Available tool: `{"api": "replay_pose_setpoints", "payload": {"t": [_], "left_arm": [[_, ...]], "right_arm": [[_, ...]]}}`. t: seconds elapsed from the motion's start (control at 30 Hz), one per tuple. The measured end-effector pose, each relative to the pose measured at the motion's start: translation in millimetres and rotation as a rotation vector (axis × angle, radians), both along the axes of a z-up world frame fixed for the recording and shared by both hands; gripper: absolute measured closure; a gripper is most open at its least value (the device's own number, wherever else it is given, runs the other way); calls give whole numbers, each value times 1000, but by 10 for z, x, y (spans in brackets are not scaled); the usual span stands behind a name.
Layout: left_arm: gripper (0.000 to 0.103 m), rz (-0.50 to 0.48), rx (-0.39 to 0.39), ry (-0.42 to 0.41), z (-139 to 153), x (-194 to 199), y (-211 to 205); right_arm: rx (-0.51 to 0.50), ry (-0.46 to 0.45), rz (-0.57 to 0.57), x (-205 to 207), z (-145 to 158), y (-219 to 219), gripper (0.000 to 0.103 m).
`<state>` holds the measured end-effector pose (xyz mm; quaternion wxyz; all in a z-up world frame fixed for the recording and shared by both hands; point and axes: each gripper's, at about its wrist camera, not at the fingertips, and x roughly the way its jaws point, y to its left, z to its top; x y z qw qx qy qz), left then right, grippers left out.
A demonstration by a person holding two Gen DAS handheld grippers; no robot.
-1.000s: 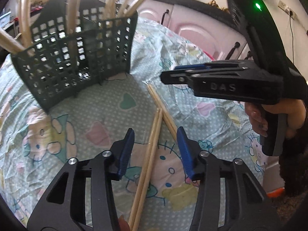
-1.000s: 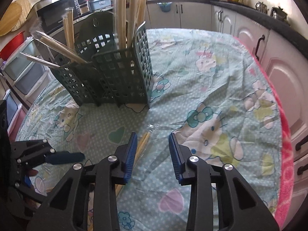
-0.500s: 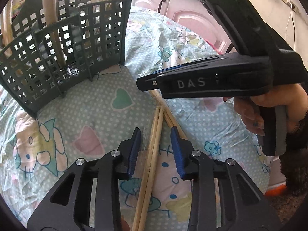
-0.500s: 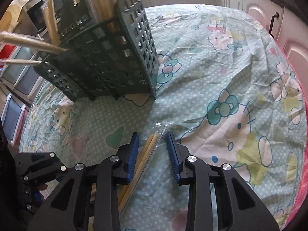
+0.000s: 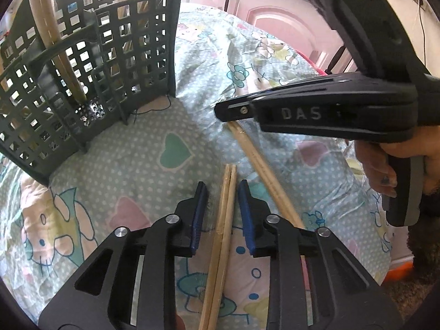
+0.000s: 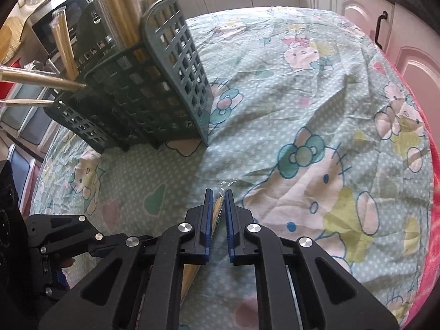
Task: Organize utensils
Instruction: 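Lower the left gripper onto a chopstick and close while the right grasps another, then lift both held chopsticks upright and carry them above the green caddy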
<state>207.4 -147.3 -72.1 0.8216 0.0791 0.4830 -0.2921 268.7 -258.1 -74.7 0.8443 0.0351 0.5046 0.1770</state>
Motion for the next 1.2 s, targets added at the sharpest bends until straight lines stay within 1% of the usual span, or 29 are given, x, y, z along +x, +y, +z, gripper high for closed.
{"api": "replay_pose_setpoints", "payload": {"t": [0.1,0.23,0.33,0.5,0.7,1.0,1.2], "left_arm": [[90,1,-2,9,8,15,19],[95,6,-6,28,18,32,57],[96,13,-17,48,29,44,107],[96,32,-31,35,106,25,173],[96,70,-81,-2,321,-20,349],[97,127,-127,-113,752,-71,573],[98,175,-173,-178,1032,-102,797]], "right_arm": [[10,-18,-7,-33,54,-53,95],[-2,-59,0,-106,149,-58,95],[-14,-89,14,-168,228,-34,95],[-15,-125,41,-270,338,30,96],[-14,-171,69,-393,520,110,97],[-6,-251,118,-552,848,280,98],[-6,-301,148,-643,1051,403,98]]}}
